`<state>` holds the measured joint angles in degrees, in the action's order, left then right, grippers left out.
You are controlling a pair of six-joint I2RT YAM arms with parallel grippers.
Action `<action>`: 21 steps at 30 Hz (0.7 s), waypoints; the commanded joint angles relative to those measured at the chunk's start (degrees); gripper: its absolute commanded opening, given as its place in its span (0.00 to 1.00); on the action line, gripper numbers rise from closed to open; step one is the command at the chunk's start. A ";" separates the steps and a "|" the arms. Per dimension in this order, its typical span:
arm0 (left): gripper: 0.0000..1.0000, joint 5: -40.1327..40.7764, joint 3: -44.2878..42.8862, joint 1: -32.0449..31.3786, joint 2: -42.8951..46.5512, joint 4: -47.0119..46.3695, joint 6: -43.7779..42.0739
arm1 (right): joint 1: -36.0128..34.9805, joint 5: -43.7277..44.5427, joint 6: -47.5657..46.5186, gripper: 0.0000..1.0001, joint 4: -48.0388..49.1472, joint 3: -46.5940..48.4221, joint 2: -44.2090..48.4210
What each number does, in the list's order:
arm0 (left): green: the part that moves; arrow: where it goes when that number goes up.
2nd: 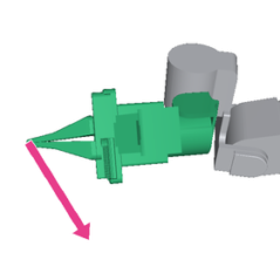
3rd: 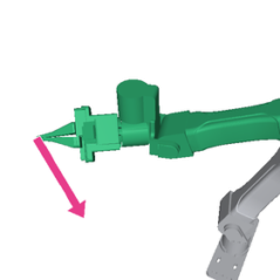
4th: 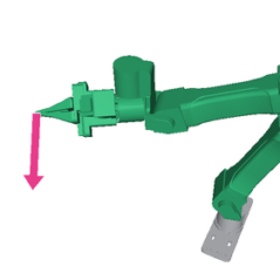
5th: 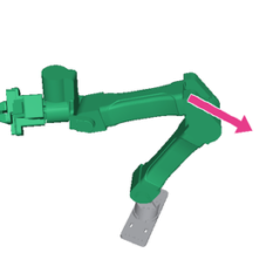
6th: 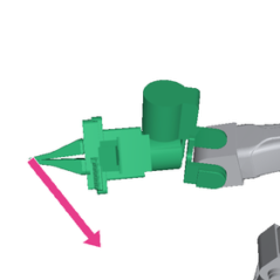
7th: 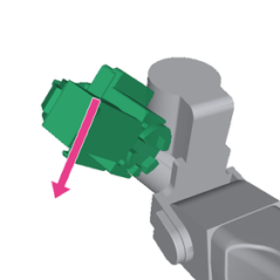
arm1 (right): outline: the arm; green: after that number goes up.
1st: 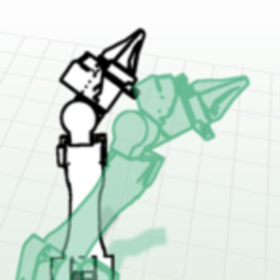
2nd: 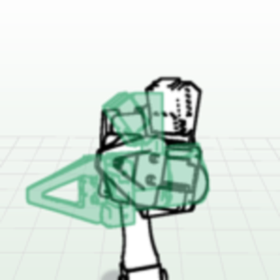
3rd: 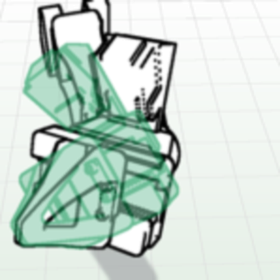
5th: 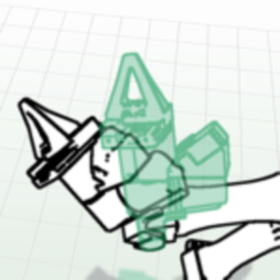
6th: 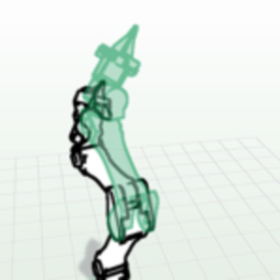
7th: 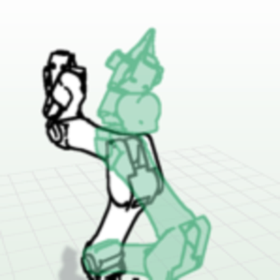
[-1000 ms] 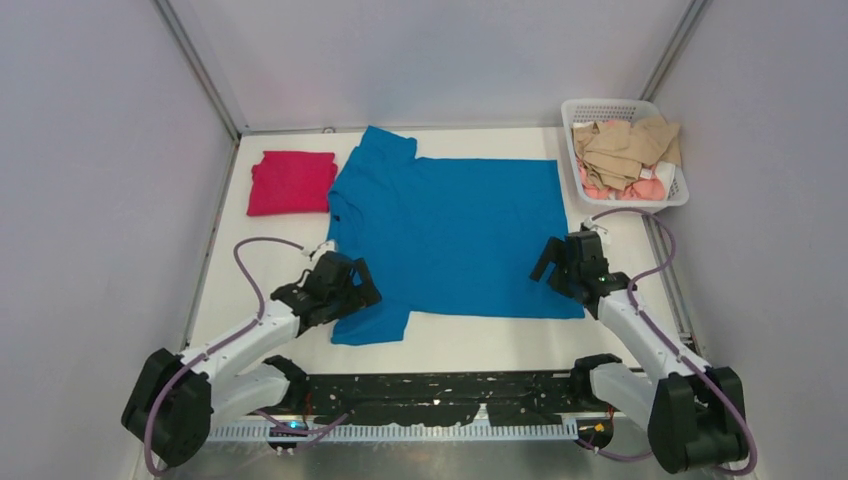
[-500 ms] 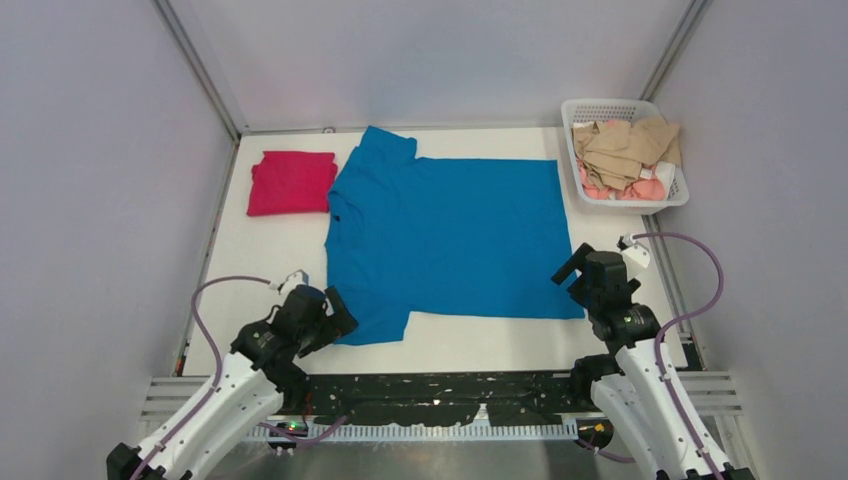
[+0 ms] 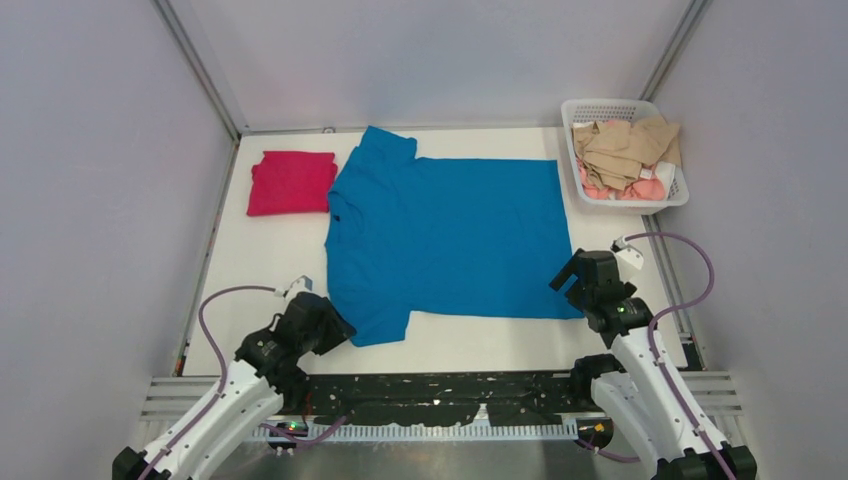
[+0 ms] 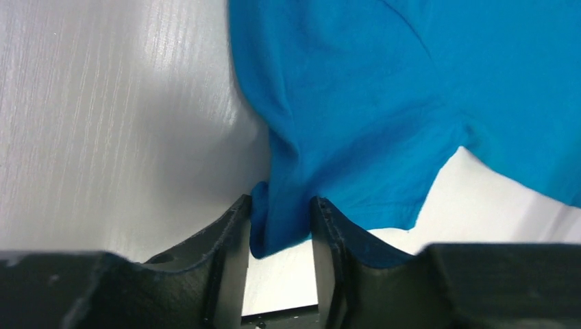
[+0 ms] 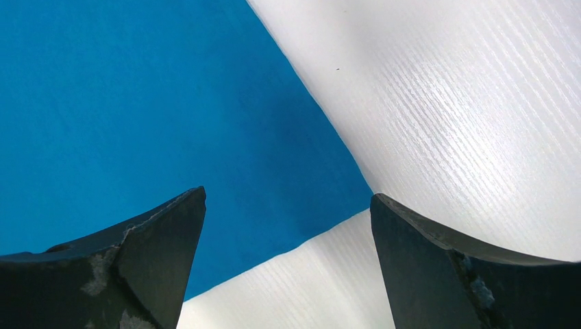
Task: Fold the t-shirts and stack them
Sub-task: Grab the side of the flattened tshirt closest away from the robot with both arms
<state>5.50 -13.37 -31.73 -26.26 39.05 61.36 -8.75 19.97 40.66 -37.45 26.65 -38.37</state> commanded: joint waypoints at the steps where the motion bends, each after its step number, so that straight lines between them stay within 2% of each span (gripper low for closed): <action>1: 0.32 -1.02 0.83 0.09 -1.50 2.34 -0.81 | 0.36 1.51 -0.38 0.95 0.82 1.24 -0.20; 6: 0.23 -2.00 1.28 0.08 0.66 2.54 -0.40 | 0.29 3.39 2.56 0.96 -1.74 0.86 0.49; 9: 0.09 -1.85 1.07 0.11 1.63 2.95 0.29 | 0.30 5.17 6.15 0.98 -3.53 -0.52 2.43; 10: 0.08 -1.92 1.01 0.09 1.83 2.92 0.47 | 0.34 5.12 6.65 0.99 -3.43 -0.84 3.37; 13: 0.00 -2.42 0.76 0.08 2.08 2.92 0.79 | 0.27 3.22 8.67 0.90 -2.20 -2.41 4.28; 18: 0.00 -3.56 0.50 0.08 2.22 2.53 1.53 | 0.27 0.89 11.76 0.70 -1.34 -5.74 3.17; 21: 0.00 -3.48 0.20 0.09 2.80 2.72 1.78 | 0.34 0.35 13.00 0.68 -2.16 -7.58 2.94</action>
<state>3.03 -12.67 -31.75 -24.36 41.01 62.48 -8.75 20.78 49.41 -39.53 20.84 -34.94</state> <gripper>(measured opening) 0.020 0.696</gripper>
